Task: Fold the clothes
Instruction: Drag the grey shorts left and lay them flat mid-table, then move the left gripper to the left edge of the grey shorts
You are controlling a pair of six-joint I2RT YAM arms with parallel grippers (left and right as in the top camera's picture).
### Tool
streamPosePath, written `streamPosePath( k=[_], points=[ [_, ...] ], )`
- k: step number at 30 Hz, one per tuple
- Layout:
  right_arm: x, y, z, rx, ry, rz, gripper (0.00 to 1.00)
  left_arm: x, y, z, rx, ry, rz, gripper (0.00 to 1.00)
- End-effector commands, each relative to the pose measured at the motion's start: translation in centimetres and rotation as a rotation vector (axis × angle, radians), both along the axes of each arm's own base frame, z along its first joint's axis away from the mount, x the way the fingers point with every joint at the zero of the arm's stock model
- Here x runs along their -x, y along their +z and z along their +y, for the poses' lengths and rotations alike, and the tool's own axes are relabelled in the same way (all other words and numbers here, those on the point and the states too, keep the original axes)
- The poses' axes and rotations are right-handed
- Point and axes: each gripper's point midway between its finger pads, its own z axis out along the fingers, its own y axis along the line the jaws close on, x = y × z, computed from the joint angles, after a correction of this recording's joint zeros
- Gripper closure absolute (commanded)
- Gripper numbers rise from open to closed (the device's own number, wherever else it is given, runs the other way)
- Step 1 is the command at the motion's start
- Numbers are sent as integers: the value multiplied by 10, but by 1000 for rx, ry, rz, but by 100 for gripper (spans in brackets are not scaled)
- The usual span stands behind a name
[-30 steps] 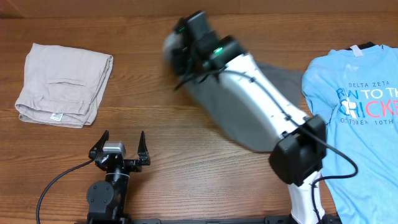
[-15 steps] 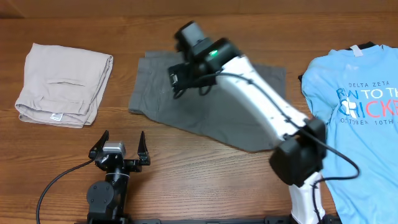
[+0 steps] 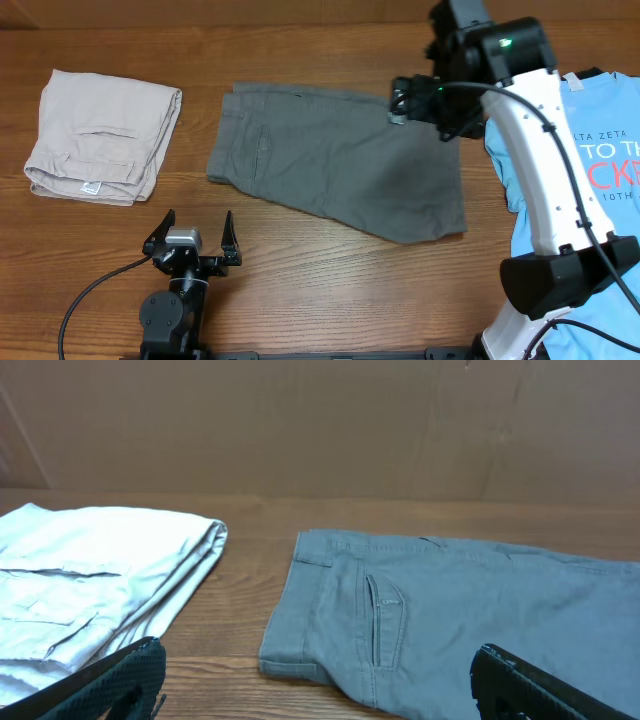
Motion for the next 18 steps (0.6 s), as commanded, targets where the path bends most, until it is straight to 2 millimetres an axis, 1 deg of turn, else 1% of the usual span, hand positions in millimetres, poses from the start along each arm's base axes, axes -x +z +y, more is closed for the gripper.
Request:
streamPosePath(
  k=[1,6,14,18],
  points=[
    [3,-1,-20,9,-53,35,0,0,1,-1,-19,-2,-12,0],
    [5,-4,-31,16,-77,56,0,0,1,-1,-18,-2,-12,0],
    [9,-12,-32,22,-77,87,0,0,1,-1,-19,-2,-12,0],
    [8,-12,-32,21,-75,83,0,0,1,-1,-18,-2,-12,0]
  ],
)
